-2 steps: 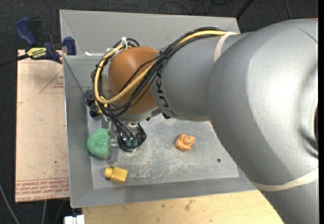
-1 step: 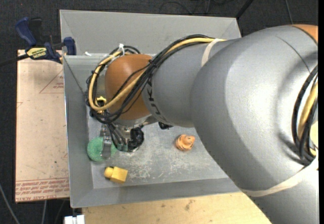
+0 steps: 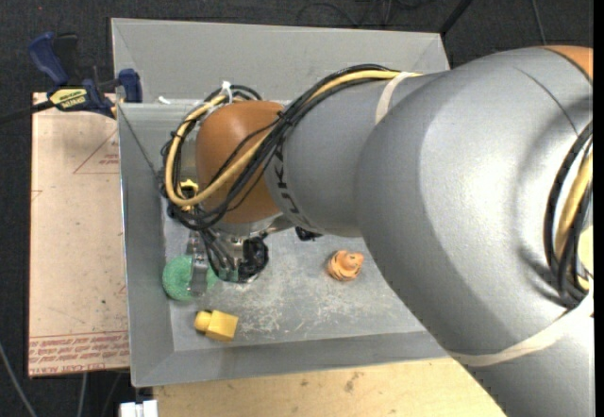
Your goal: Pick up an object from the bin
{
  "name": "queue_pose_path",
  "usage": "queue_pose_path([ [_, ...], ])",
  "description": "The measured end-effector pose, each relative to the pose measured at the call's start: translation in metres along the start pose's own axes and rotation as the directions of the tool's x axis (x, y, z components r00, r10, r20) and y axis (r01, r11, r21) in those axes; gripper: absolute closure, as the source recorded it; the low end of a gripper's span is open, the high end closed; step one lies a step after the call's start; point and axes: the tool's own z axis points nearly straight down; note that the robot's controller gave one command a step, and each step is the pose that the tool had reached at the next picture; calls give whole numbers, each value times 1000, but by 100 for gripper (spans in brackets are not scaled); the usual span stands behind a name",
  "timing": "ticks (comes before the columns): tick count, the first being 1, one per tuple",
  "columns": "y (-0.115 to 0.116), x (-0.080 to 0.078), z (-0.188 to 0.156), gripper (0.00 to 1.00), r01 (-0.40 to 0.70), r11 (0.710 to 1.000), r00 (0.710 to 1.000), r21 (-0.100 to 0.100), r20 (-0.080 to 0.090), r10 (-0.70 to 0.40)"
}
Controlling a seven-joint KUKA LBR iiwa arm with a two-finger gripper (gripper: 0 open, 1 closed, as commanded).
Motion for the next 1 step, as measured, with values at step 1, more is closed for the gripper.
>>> queue_pose_path([
  [1, 0, 0, -1, 100, 0, 1000, 1000, 0, 0, 0],
])
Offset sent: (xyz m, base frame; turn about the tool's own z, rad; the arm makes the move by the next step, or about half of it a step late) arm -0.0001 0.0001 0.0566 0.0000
